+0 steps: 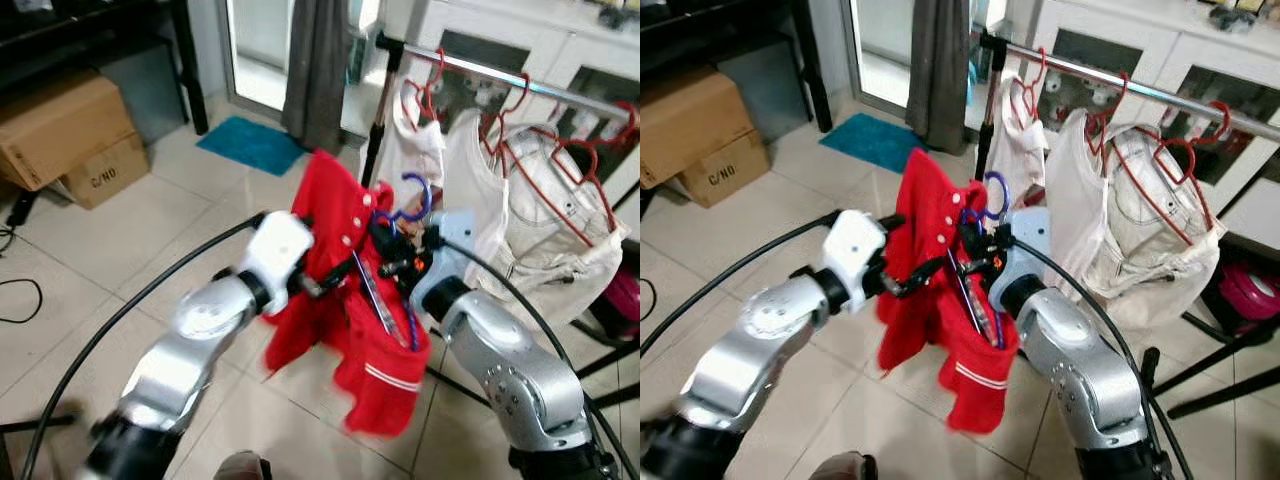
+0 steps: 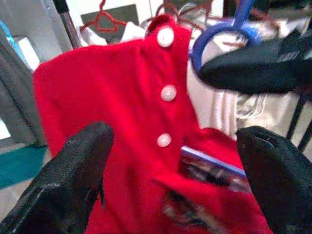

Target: Hang hanger

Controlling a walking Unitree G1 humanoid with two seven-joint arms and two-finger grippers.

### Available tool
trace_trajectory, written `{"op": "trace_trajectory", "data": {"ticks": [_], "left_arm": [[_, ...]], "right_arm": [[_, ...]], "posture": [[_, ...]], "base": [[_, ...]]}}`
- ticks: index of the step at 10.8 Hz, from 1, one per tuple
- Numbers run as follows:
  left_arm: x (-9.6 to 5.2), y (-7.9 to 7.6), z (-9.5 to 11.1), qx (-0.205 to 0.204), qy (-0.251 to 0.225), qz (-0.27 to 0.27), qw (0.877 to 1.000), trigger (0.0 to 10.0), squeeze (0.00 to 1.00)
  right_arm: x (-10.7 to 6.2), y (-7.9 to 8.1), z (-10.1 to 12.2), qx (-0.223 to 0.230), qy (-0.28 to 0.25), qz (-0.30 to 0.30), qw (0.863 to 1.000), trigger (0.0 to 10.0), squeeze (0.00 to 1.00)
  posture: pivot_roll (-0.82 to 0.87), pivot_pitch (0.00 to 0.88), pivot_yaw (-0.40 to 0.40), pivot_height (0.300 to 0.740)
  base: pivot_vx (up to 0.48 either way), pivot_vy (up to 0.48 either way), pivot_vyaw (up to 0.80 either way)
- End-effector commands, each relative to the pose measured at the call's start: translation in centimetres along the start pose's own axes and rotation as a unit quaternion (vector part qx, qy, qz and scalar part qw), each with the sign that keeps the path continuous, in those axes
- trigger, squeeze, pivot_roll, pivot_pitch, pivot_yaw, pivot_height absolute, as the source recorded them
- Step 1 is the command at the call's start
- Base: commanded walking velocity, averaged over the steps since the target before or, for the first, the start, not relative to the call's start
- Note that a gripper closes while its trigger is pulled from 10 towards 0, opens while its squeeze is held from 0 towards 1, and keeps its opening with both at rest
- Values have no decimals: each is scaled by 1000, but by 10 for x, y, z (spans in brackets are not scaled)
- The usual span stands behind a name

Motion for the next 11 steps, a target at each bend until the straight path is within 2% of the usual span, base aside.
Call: {"op": "trace_trajectory", "data": {"ticks": [1, 2, 3, 5, 11], "left_arm": [[7, 0, -1, 17, -5, 3, 1000, 1686, 0], [10, 0, -1, 15, -9, 0, 1000, 0, 0], [20, 2, 2, 25, -22, -1, 999, 0, 0], [29, 4, 4, 30, -36, -1, 999, 0, 0], [45, 8, -3, 38, -45, -2, 998, 0, 0]], "right_arm": [[-1, 2, 14, 11, -28, 10, 999, 10000, 0], [-1, 3, 15, 15, -31, 13, 999, 10000, 0], [-2, 5, 20, 22, -41, 22, 999, 10000, 0], [-3, 5, 25, 33, -50, 26, 998, 10000, 0], [-10, 15, 31, 56, -61, 67, 994, 10000, 0]], "posture": [[63, 62, -49, 740], [60, 62, -48, 740], [51, 61, -46, 740], [46, 61, -46, 740], [30, 60, -48, 740]], "base": [[0, 0, 0], [0, 0, 0], [0, 0, 0], [0, 0, 0], [0, 0, 0]]}}
Point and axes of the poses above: a point about 5 cm out from each wrist's last joint towards the gripper, its own x axis pointing out of the wrist towards the gripper, its own z axis along the axis of the wrist's last joint, y = z × x, the point moved 1 cm from there along x, pointing out of the wrist towards the gripper, and after that the axes turned 3 degrees about -x, right-handed, at the moved point
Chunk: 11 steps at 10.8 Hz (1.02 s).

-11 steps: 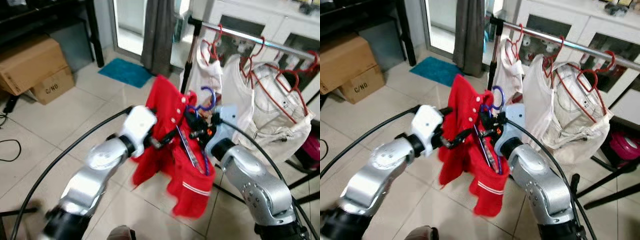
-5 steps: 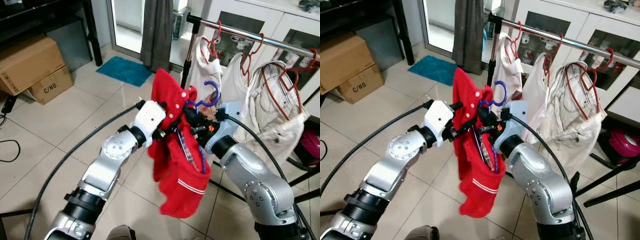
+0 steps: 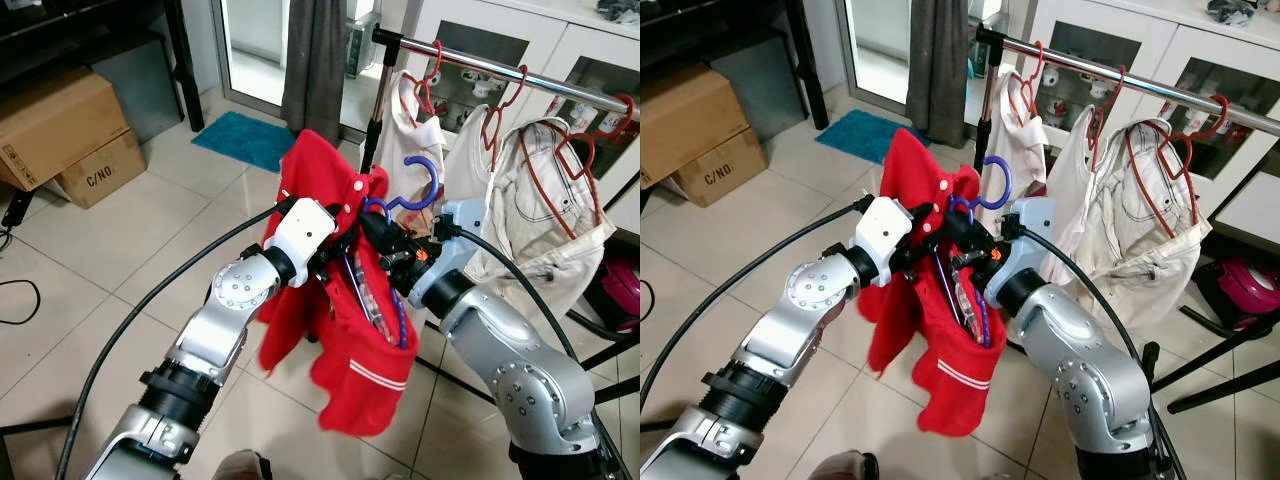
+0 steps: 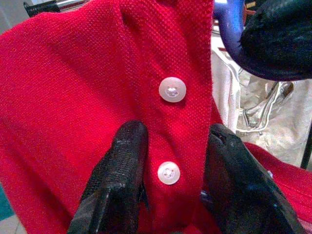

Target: Hang hanger

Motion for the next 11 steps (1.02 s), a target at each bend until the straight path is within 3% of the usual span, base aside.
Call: {"op": "trace_trajectory", "data": {"ticks": [1, 9, 11], "left_arm": [[5, 0, 3, 13, -3, -3, 1000, 0, 0], [-1, 7, 1, -1, -17, 47, 999, 0, 0], [-3, 14, 2, -36, -21, 76, 996, 0, 0]], "right_arm": [[-5, 3, 13, -6, -29, 12, 999, 10000, 0], [-8, -1, 6, -4, -5, -4, 1000, 10000, 0], [-12, -22, -5, -4, 29, -93, 995, 10000, 0]], "posture": [[27, 57, -48, 740], [31, 48, -73, 740], [28, 47, -70, 740]], "base": [[0, 0, 0], [0, 0, 0], [0, 0, 0]]}}
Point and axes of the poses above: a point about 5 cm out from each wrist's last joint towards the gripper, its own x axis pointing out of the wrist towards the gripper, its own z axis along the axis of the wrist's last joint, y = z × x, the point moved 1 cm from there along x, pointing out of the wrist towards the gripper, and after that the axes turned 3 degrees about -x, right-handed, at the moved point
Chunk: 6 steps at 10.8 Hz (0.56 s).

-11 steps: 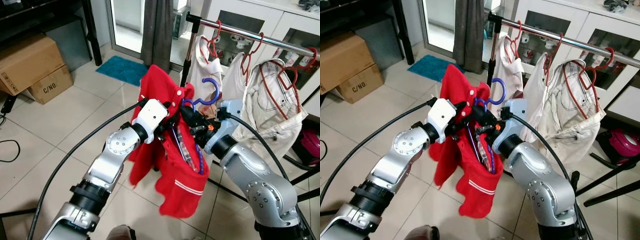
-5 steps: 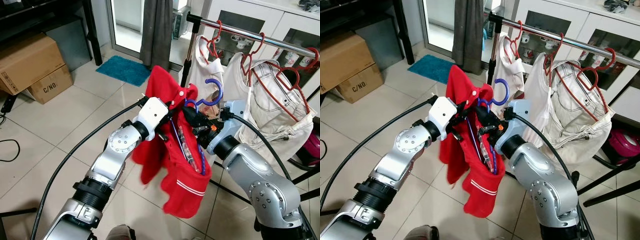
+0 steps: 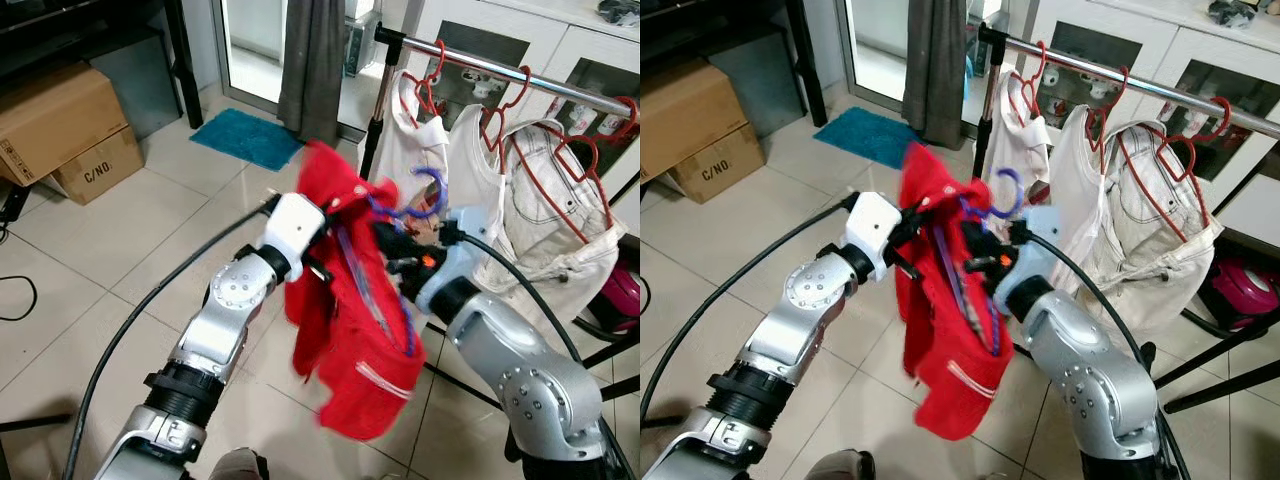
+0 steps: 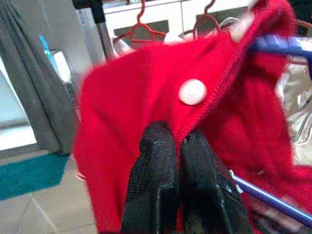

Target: Hang hanger

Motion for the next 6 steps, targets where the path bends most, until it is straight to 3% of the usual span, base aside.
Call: {"op": "trace_trajectory", "data": {"ticks": [1, 2, 4, 6], "left_arm": [[-1, 5, 5, -8, -8, 22, 1000, 0, 0], [-2, 7, 2, -16, 1, 38, 999, 0, 0], [-4, 14, -10, -24, 39, 71, 996, 0, 0], [-5, 17, -13, -20, 54, 85, 995, 0, 0]], "right_arm": [[-4, -13, 0, 0, 9, -45, 999, 10000, 0], [-7, -14, -4, -1, 21, -50, 999, 10000, 0], [-17, -20, -25, -36, 112, -86, 989, 10000, 0], [-19, -26, -19, -29, 101, -109, 988, 10000, 0]], "posture": [[25, 51, -72, 740], [25, 55, -77, 740], [19, 63, -78, 740], [19, 71, -81, 740]], "base": [[0, 0, 0], [0, 0, 0], [0, 0, 0], [0, 0, 0]]}}
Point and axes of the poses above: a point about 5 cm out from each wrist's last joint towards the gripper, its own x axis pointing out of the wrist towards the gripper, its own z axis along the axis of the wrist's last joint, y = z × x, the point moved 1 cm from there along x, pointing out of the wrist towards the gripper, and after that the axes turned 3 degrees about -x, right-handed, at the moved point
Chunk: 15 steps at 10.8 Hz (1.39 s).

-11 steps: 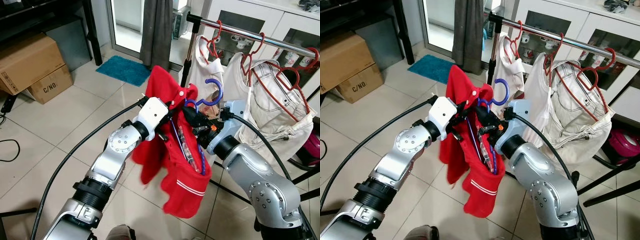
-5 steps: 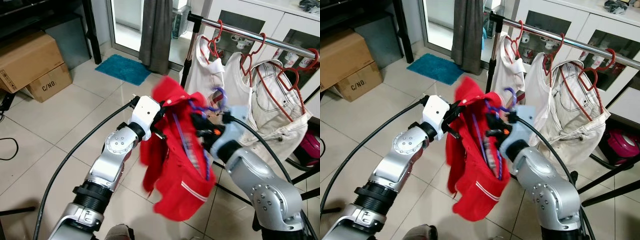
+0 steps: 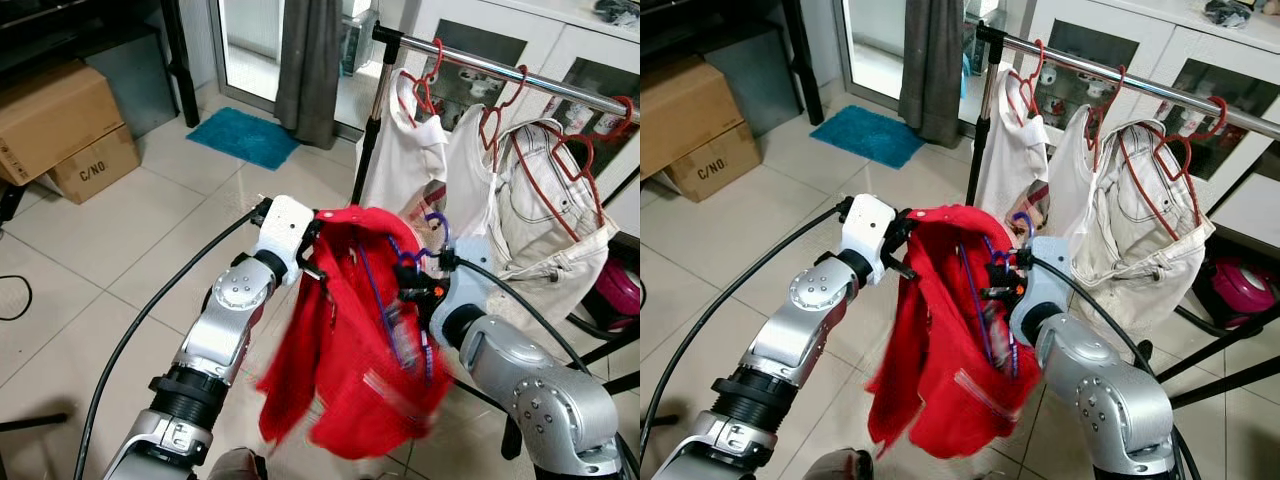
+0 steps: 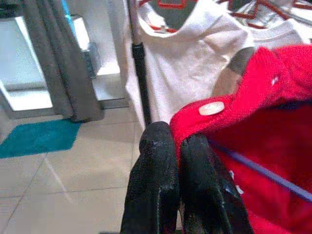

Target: Hang hanger

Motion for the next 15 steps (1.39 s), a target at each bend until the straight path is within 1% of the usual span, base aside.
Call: {"op": "trace_trajectory", "data": {"ticks": [1, 2, 3, 4, 5, 6, 7, 8, 10, 11, 12, 13, 14, 15], "left_arm": [[-1, 8, 2, 4, 1, 23, 1000, 0, 0], [-1, 9, 2, 5, 5, 30, 1000, 0, 0], [0, 10, 2, 7, 7, 35, 999, 0, 0], [0, 10, 2, 8, 7, 37, 999, 0, 0], [0, 10, 4, 9, 4, 35, 999, 0, 0], [1, 7, 7, 11, -2, 26, 1000, 0, 0], [1, 4, 9, 15, -5, 17, 1000, 0, 0], [0, 3, 9, 16, -4, 15, 1000, 0, 0], [0, 7, 10, 18, -3, 22, 1000, 0, 0], [0, 11, 11, 22, -3, 33, 999, 0, 0], [0, 11, 12, 23, -2, 28, 999, 0, 0], [-1, 1, 11, 22, 4, 4, 1000, 0, 0], [-1, -5, 9, 23, 9, -12, 1000, 0, 0], [-2, -19, 4, 20, 20, -42, 999, 0, 0]], "right_arm": [[-5, -9, 9, 0, -15, -27, 1000, 10000, 0], [-4, -15, 15, 5, -28, -63, 998, 10000, 0], [-3, -24, 16, 16, -31, -103, 994, 10000, 0], [-2, -21, 12, 6, -11, -96, 995, 10000, 0], [-2, -17, 0, -14, 31, -69, 997, 10000, 0], [-3, -11, -8, -40, 60, -46, 996, 10000, 0], [-3, -10, -8, -41, 57, -42, 997, 10000, 0], [-3, -10, -6, -52, 51, -40, 996, 10000, 0], [-6, -4, -3, -46, 42, -17, 998, 10000, 0], [-6, -8, 6, -34, 8, -36, 999, 10000, 0], [-7, -19, 26, 4, -62, -87, 994, 10000, 0], [-8, -23, 36, 15, -95, -95, 991, 10000, 0], [-7, -23, 39, 19, -106, -91, 990, 10000, 0], [-5, -18, 57, 28, -156, -76, 984, 10000, 0]], "posture": [[18, 72, -81, 740], [16, 73, -81, 740], [16, 75, -83, 740], [17, 76, -87, 740], [17, 77, -89, 740], [17, 81, -89, 740], [17, 81, -89, 740], [16, 85, -90, 740], [13, 87, -85, 740], [11, 88, -84, 740], [10, 94, -86, 740], [11, 94, -87, 740], [13, 93, -87, 740], [15, 91, -86, 740]], "base": [[0, 0, 0], [0, 0, 0], [0, 0, 0], [0, 0, 0], [0, 0, 0], [0, 0, 0], [0, 0, 0], [0, 0, 0], [0, 0, 0], [0, 0, 0], [0, 0, 0], [0, 0, 0], [0, 0, 0], [0, 0, 0]]}}
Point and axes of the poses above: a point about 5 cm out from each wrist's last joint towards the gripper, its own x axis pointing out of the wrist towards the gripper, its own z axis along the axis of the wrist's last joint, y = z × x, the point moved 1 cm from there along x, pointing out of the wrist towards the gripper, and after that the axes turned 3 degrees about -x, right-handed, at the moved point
